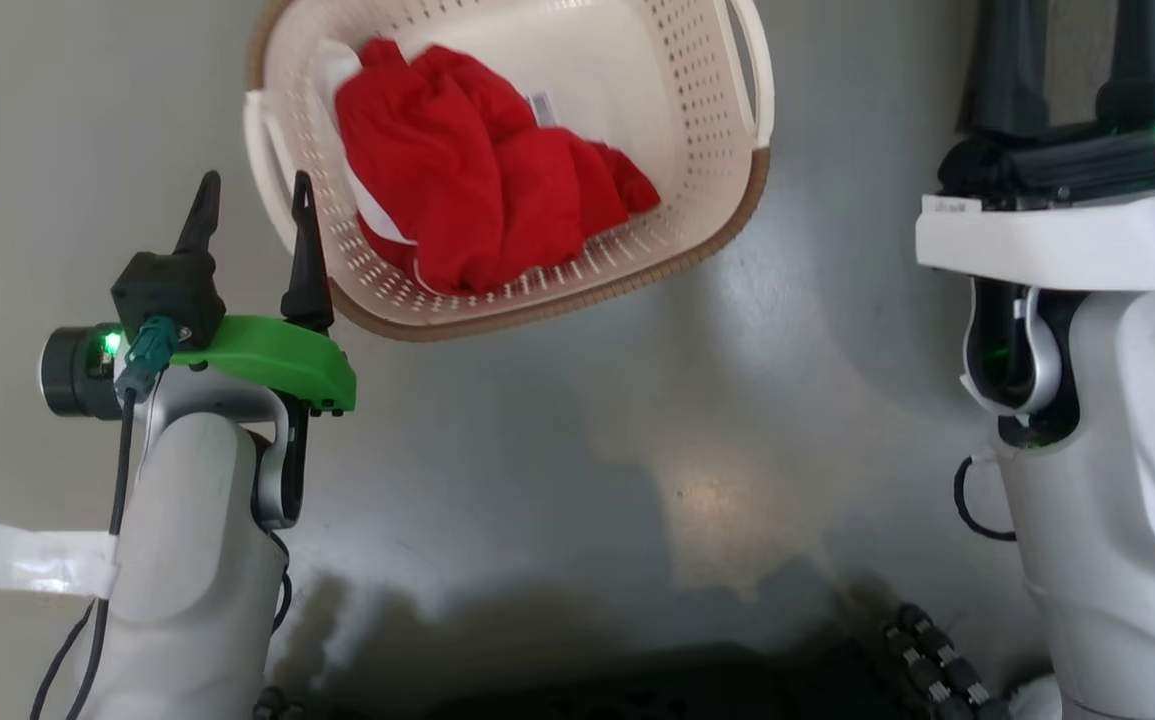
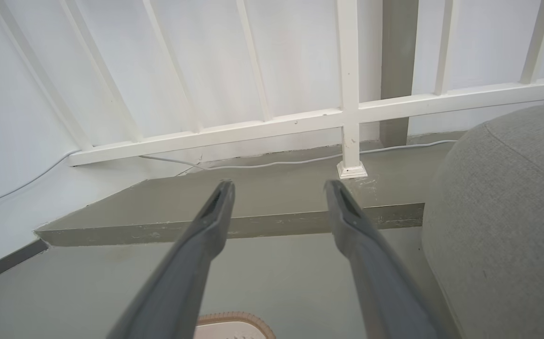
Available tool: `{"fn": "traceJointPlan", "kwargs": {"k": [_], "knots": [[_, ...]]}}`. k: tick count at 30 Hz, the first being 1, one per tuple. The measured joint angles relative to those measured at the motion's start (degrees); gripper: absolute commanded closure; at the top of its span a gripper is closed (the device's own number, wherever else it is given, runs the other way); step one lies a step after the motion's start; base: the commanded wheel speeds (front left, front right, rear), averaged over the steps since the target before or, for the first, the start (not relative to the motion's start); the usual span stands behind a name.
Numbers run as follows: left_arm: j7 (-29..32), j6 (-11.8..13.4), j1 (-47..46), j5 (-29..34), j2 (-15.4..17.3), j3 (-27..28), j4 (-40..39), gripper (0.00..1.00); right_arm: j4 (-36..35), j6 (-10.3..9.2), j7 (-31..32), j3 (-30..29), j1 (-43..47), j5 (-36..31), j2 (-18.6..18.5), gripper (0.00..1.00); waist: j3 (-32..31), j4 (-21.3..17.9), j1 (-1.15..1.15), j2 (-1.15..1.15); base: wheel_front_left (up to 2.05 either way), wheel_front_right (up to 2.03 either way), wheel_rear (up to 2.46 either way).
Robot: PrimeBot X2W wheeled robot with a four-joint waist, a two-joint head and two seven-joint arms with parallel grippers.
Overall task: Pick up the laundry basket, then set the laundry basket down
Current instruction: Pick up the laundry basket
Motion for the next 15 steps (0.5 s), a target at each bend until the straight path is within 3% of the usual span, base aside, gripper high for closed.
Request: {"fn": "traceJointPlan", "kwargs": {"k": [15], "knots": [[0.0,0.16,-3.68,0.31,0.38,2.94,7.36,0.0,-0.1,-0.04,0.0,-0.44,-0.81,0.98,-0.03,0.0,4.38,-2.47,0.0,0.0,0.0,0.0,0.0]]}}
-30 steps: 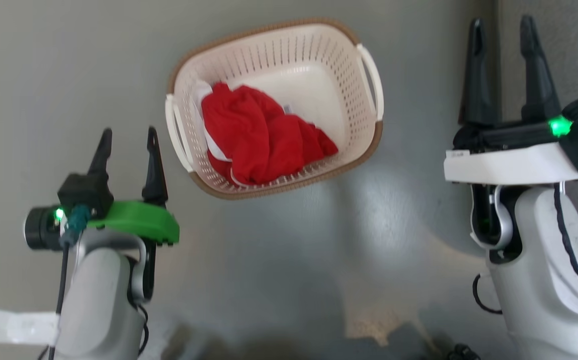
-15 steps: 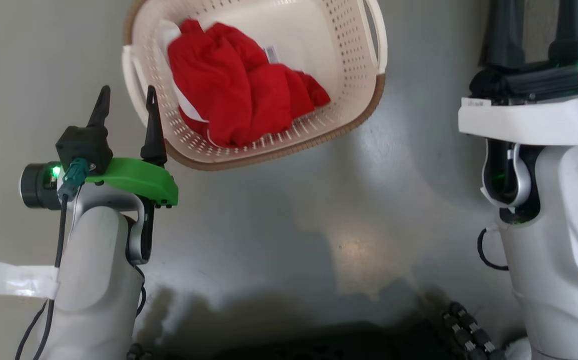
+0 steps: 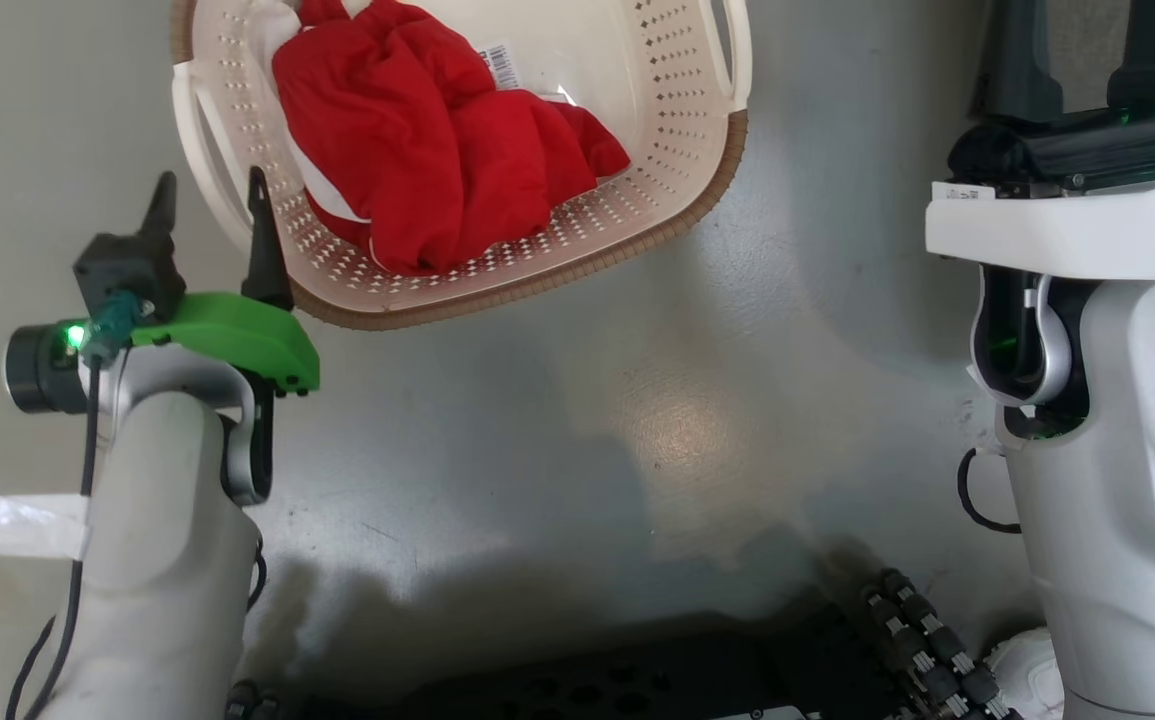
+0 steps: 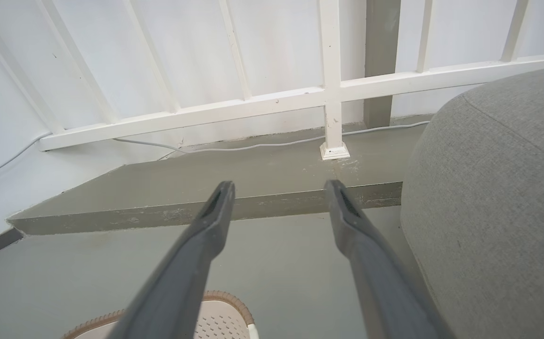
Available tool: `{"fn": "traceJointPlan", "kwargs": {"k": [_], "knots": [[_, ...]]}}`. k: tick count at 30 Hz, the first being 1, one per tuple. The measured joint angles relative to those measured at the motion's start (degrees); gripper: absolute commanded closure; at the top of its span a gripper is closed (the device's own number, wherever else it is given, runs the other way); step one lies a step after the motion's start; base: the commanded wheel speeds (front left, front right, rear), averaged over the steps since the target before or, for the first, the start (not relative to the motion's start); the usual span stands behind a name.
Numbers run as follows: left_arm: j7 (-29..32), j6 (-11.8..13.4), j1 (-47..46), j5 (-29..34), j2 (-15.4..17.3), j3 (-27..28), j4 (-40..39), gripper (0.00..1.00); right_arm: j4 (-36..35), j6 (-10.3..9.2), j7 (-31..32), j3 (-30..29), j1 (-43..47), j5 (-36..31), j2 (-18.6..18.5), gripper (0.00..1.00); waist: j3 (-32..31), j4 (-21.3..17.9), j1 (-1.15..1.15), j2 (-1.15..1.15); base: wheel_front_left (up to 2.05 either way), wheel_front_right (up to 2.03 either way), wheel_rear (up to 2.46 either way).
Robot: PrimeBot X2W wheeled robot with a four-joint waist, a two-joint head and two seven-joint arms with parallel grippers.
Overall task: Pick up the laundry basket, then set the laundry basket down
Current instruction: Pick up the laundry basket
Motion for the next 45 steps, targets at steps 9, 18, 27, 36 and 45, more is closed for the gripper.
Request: {"fn": "traceJointPlan", "kwargs": {"k": [9,18,27,36,45], "knots": [[0.0,0.66,-2.58,-0.01,-0.04,1.49,3.38,0.0,0.0,-0.01,0.0,-0.18,0.0,0.0,0.0,0.0,0.98,-0.68,0.0,0.0,0.0,0.0,0.0],[0.0,0.66,-5.05,-0.01,-0.08,1.96,5.87,0.36,-0.01,-0.01,0.0,-0.11,-0.01,0.0,0.0,0.0,1.66,-1.02,0.0,0.0,0.0,0.0,0.0],[0.0,0.66,-6.3,0.04,-0.08,2.57,7.58,0.67,0.0,-0.01,0.0,0.02,-0.26,0.18,0.01,0.0,1.89,-1.28,0.0,0.0,0.0,0.0,0.0],[0.0,0.75,-7.53,0.13,-0.09,3.15,8.86,1.0,0.0,-0.01,0.0,0.02,-0.58,0.26,0.0,0.0,1.93,-1.6,-0.01,0.0,0.0,0.0,0.0],[0.0,0.74,-8.03,0.51,-0.1,3.22,9.57,1.0,0.16,-0.01,0.0,0.02,-1.09,0.73,0.0,0.0,1.62,-1.81,-0.01,0.0,0.0,0.0,0.0]]}}
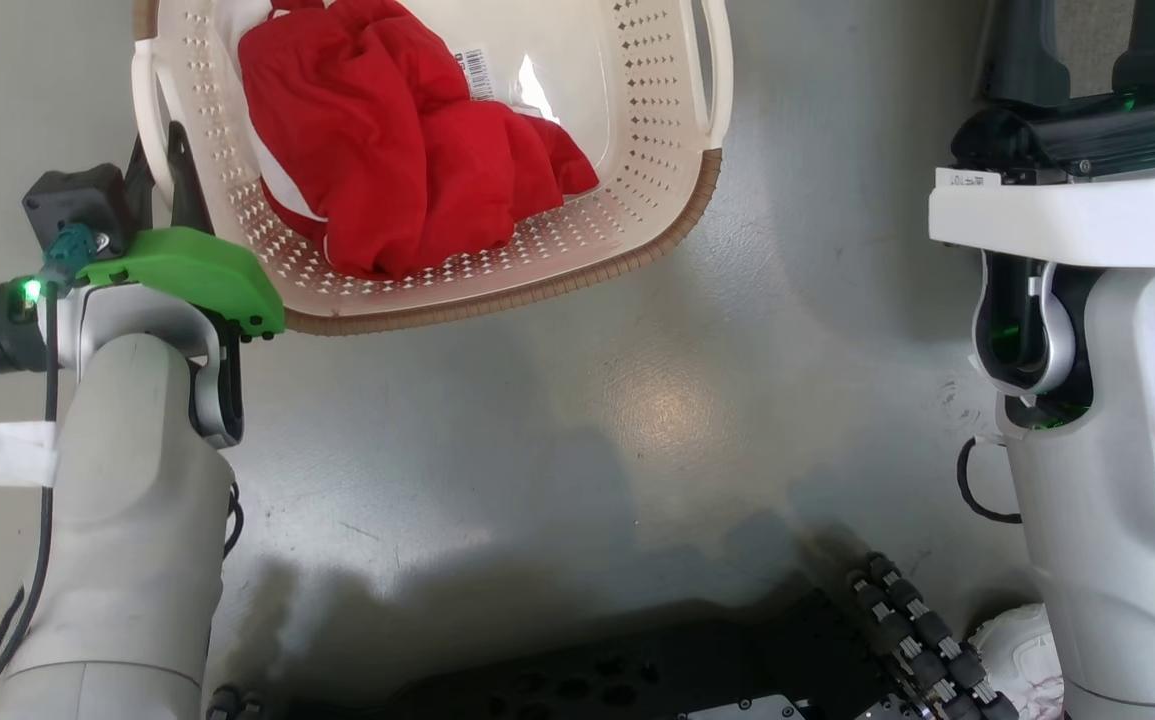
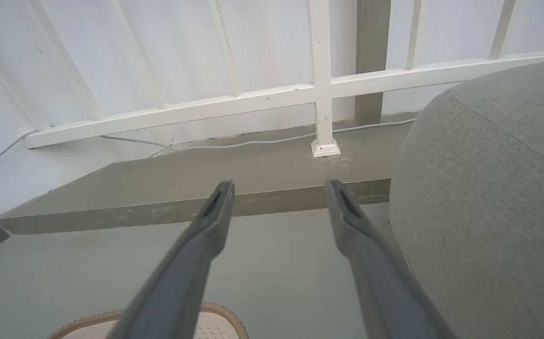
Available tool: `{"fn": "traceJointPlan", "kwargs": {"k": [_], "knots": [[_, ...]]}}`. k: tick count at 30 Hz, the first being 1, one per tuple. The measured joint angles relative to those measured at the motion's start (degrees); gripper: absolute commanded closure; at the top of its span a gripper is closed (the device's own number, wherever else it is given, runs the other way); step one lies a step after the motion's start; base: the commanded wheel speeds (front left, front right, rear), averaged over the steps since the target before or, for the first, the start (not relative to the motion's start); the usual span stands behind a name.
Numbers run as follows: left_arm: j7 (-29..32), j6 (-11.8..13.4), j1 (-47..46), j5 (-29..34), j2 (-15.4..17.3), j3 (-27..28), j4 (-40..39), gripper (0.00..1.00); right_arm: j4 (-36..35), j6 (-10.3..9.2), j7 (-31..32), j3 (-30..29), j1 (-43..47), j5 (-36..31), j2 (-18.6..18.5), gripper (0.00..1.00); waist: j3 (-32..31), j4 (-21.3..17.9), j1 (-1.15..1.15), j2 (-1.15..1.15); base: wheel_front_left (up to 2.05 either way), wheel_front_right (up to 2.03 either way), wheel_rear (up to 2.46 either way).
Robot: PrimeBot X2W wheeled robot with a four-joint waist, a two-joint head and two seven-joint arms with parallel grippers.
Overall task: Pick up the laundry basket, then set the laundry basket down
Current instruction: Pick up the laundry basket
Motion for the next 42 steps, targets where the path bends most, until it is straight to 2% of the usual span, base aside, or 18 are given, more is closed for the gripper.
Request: {"fn": "traceJointPlan", "kwargs": {"k": [16,34,35,36,38,39,40,41,42], "knots": [[0.0,-0.92,-0.55,3.25,0.11,-2.35,1.68,1.0,0.49,0.0,0.0,0.44,-0.02,0.04,0.01,0.0,-1.12,-0.2,0.0,0.0,0.0,0.0,0.0],[0.0,-0.93,-0.52,3.19,0.02,-2.14,3.3,1.0,0.64,0.0,0.0,0.53,-0.02,0.14,0.01,0.0,-1.51,-0.37,0.0,0.0,0.0,0.0,0.0],[0.0,-0.93,-0.52,3.19,0.02,-2.14,3.36,0.97,0.65,0.0,0.0,0.53,-0.02,0.14,0.01,0.0,-1.52,-0.39,0.0,0.0,0.0,0.0,0.0],[0.0,-0.94,-0.52,3.19,0.02,-2.14,3.46,0.78,0.66,0.0,0.0,0.53,-0.02,0.16,0.01,0.0,-1.53,-0.42,0.0,0.0,0.0,0.0,0.0],[0.0,-1.41,-0.53,3.19,0.04,-2.2,4.1,0.62,0.66,0.0,0.0,0.53,-0.02,0.42,0.01,0.0,-1.56,-0.47,0.0,0.0,0.0,0.0,0.0],[0.0,-1.41,-0.51,3.19,0.04,-2.23,4.6,0.62,0.67,0.0,0.0,0.53,-0.02,0.54,0.01,0.0,-1.57,-0.5,0.0,0.0,0.0,0.0,0.0],[0.0,-1.42,-0.51,3.19,0.04,-2.26,4.72,0.53,0.69,0.0,0.0,0.52,-0.02,0.54,0.01,0.0,-1.58,-0.52,0.0,0.0,0.0,0.0,0.0],[0.0,-1.42,-0.51,3.2,0.04,-2.29,4.72,0.4,0.7,0.0,0.0,0.53,-0.02,0.55,0.01,0.0,-1.6,-0.55,0.0,0.0,0.0,0.0,0.0],[0.0,-1.42,-0.51,3.2,0.03,-2.29,4.74,0.04,0.7,0.0,0.0,0.52,-0.02,0.55,0.01,0.0,-1.6,-0.56,0.0,0.0,0.0,0.0,0.0]]}}
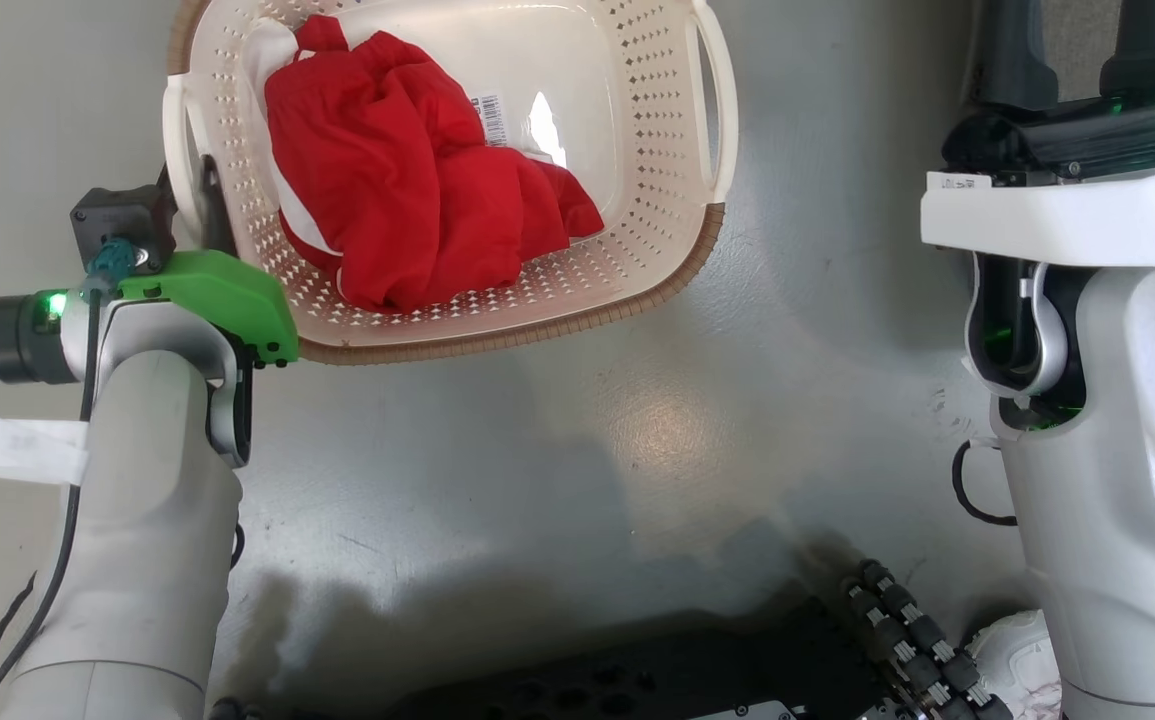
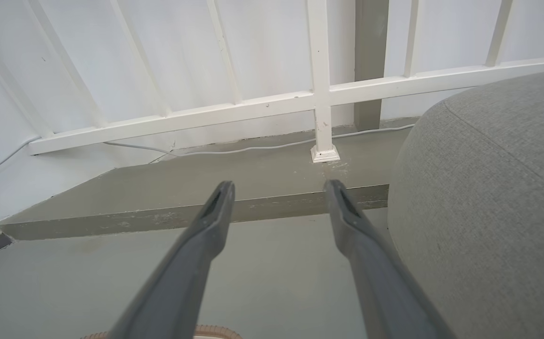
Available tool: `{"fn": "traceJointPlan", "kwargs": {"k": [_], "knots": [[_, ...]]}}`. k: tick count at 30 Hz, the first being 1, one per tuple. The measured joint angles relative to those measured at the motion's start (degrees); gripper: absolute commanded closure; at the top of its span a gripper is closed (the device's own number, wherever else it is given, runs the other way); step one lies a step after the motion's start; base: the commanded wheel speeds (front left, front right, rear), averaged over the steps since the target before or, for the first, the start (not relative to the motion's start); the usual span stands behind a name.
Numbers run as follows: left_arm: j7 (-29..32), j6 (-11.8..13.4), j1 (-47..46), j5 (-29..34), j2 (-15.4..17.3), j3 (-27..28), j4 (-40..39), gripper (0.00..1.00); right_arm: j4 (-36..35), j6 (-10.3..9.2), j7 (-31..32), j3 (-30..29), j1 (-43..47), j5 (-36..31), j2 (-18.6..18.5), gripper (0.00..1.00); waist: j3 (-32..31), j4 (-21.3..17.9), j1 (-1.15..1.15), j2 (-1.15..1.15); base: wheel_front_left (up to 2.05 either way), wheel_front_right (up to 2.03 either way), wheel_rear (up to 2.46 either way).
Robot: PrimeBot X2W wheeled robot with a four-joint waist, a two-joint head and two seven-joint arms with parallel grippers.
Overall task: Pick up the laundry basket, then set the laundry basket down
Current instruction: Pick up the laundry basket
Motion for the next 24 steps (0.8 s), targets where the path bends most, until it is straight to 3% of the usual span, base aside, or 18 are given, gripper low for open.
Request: {"fn": "traceJointPlan", "kwargs": {"k": [1,24], "knots": [[0.0,0.0,0.0,0.0,0.01,0.0,0.0,0.0,0.01,0.0,0.0,0.0,0.0,0.0,0.0,0.0,-0.01,-0.02,0.0,0.0,0.0,0.0,0.0],[0.0,0.08,-0.07,0.09,-0.03,1.88,-6.76,0.0,0.4,-0.01,0.0,-1.52,-0.02,-0.05,-0.01,0.0,-1.01,0.81,0.0,0.0,0.0,0.0,0.0]]}}
